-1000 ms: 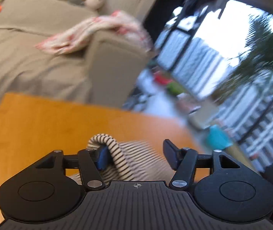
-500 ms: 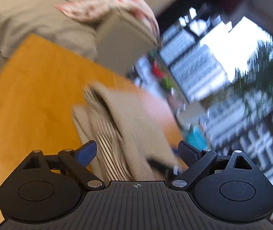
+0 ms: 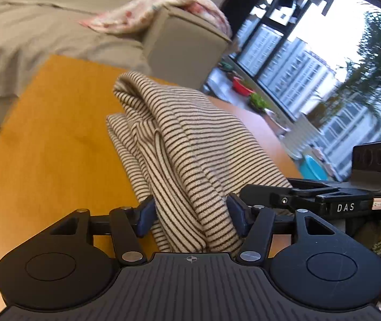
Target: Fold clothes
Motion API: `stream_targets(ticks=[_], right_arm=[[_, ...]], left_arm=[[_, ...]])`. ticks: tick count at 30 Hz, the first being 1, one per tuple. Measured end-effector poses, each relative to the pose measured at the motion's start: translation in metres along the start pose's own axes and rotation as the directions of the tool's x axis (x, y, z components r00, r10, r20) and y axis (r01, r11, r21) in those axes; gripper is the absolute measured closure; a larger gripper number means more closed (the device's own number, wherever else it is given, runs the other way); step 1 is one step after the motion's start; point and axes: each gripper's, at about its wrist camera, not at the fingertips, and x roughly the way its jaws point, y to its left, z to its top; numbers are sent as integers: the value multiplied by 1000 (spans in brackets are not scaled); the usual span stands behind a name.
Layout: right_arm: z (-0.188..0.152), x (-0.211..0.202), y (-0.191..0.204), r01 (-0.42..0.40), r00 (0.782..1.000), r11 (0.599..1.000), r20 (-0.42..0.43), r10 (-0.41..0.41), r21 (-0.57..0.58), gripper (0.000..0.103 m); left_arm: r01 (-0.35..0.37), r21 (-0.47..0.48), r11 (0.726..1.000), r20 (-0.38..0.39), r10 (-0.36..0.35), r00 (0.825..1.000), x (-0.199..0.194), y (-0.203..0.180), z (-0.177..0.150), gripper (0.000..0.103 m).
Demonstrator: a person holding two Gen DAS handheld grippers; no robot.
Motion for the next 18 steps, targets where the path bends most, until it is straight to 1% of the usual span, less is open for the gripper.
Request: stream_targets(ticks=[4, 6, 7, 8, 9, 11, 13, 15, 16, 17, 18], right_arm=[[30, 47, 10, -1, 1000, 999, 11, 2, -51, 21], [40, 63, 10, -13, 1000, 998, 14, 14, -55, 21], [44, 68, 11, -17, 1000, 998, 13, 18, -56, 21], [45, 70, 14, -11, 1000, 998, 17, 12, -69, 21], [45, 70, 17, 4, 1000, 996, 25, -1, -93, 20], [40, 65, 23, 38, 998, 987, 52, -30, -154, 19], [35, 62, 29, 64, 996, 978, 76, -50, -197, 18], [31, 59, 33, 81, 994, 974, 89, -64, -210, 18], [29, 57, 35, 90, 993, 972, 95, -71, -215, 19], [26, 54, 37, 99, 992, 971, 101, -79, -218, 19], [23, 52, 40, 105, 991, 969, 104, -83, -226, 19]], left_arm=[[-49, 10, 999, 43, 48, 998, -6, 27, 14, 40], [-76, 19, 997, 50, 75, 996, -15, 31, 20, 41], [-97, 38, 995, 57, 95, 994, -21, 28, 22, 41], [-123, 69, 990, 81, 117, 990, -30, 22, 26, 43], [-140, 103, 985, 122, 127, 984, -41, 16, 29, 47], [-121, 133, 984, 203, 93, 975, -57, 7, 42, 47], [-76, 165, 983, 246, 34, 969, -61, 1, 57, 47], [-37, 202, 979, 221, -9, 975, -41, 0, 74, 48], [-23, 189, 982, 183, -12, 983, -25, 4, 81, 50], [-33, 164, 986, 134, 11, 991, -7, 13, 83, 51], [-46, 138, 989, 83, 35, 996, 11, 22, 85, 57]])
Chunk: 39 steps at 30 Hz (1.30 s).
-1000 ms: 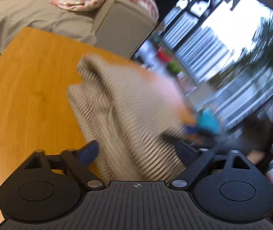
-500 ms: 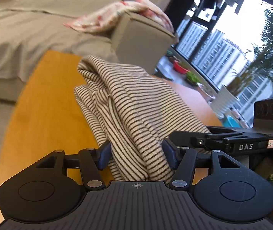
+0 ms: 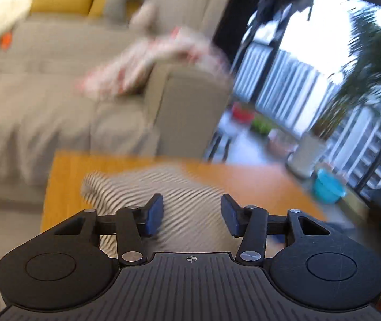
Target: Fold clothes
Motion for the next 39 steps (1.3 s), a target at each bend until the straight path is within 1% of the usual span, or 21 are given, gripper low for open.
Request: stream_targets(ticks=[3, 5, 7, 9, 13, 16, 17, 18, 20, 21, 23, 24, 25, 26, 27, 31, 33, 34, 35, 37, 39], right_arm=[[0, -13, 2, -31, 1000, 999, -1, 31, -10, 19], [12, -24, -16, -96, 995, 992, 19, 95, 78, 19], [32, -27, -40, -129, 991, 977, 51, 122, 169, 19], [55, -12, -58, -133, 991, 970, 33, 129, 204, 19], [83, 49, -71, -137, 984, 975, -89, 154, 175, 19], [85, 93, -71, -169, 963, 971, -182, 200, 172, 19], [84, 103, -72, -194, 951, 962, -201, 233, 193, 22], [83, 104, -69, -204, 954, 961, -184, 238, 185, 26], [85, 89, -57, -223, 966, 969, -112, 234, 103, 49], [85, 77, -52, -222, 973, 974, -54, 225, 47, 51], [82, 60, -43, -174, 984, 983, 14, 175, -57, 52], [81, 55, -40, -134, 990, 985, 35, 139, -108, 52], [76, 60, -38, -62, 998, 986, 11, 65, -157, 56], [70, 65, -38, -14, 1000, 983, -8, 13, -185, 55], [66, 64, -39, -8, 1000, 984, -7, 6, -180, 55], [63, 41, -36, 9, 1000, 993, 19, -7, -120, 54], [57, 23, -35, -3, 999, 996, 34, 6, -87, 47], [53, 18, -37, -31, 999, 998, 32, 33, -50, 33], [48, 13, -39, -57, 998, 998, 31, 58, -12, 26], [34, -3, -45, -100, 995, 993, 28, 99, 63, 24], [17, -11, -49, -116, 993, 984, 3, 117, 139, 21]], left_arm=[[34, -57, 998, -9, -35, 999, 19, 24, -15, 59], [50, -87, 995, -4, -50, 999, 14, 29, -17, 59], [42, -57, 997, -6, -42, 999, 13, 27, -17, 59], [33, -26, 999, -8, -33, 999, 13, 25, -17, 59], [48, -20, 999, 9, -48, 999, 11, 25, -20, 59], [69, -20, 997, 30, -68, 997, 13, 30, -22, 59], [64, -12, 998, 37, -63, 997, 13, 31, -22, 59], [58, -4, 998, 45, -57, 997, 12, 32, -22, 58], [73, -20, 997, 62, -71, 996, 14, 37, -19, 57], [87, -32, 996, 77, -85, 993, 14, 39, -17, 57], [97, -46, 994, 88, -93, 992, 16, 43, -17, 57], [88, -48, 995, 82, -84, 993, 20, 42, -17, 58], [75, -36, 997, 86, -71, 994, 19, 39, -18, 58], [61, -23, 998, 91, -59, 994, 18, 34, -18, 58], [26, -8, 1000, 91, -26, 996, 13, 27, -17, 58], [-104, 18, 994, 94, 102, 990, -23, -7, -20, 41], [-90, 23, 996, 89, 87, 992, -40, -17, -29, 34], [-71, 26, 997, 86, 69, 994, -47, -21, -35, 36], [-63, 27, 998, 77, 61, 995, -51, -22, -42, 38], [-53, 16, 998, 58, 52, 997, -56, -20, -56, 47], [-30, -43, 999, 42, 32, 999, -56, -11, -69, 49]])
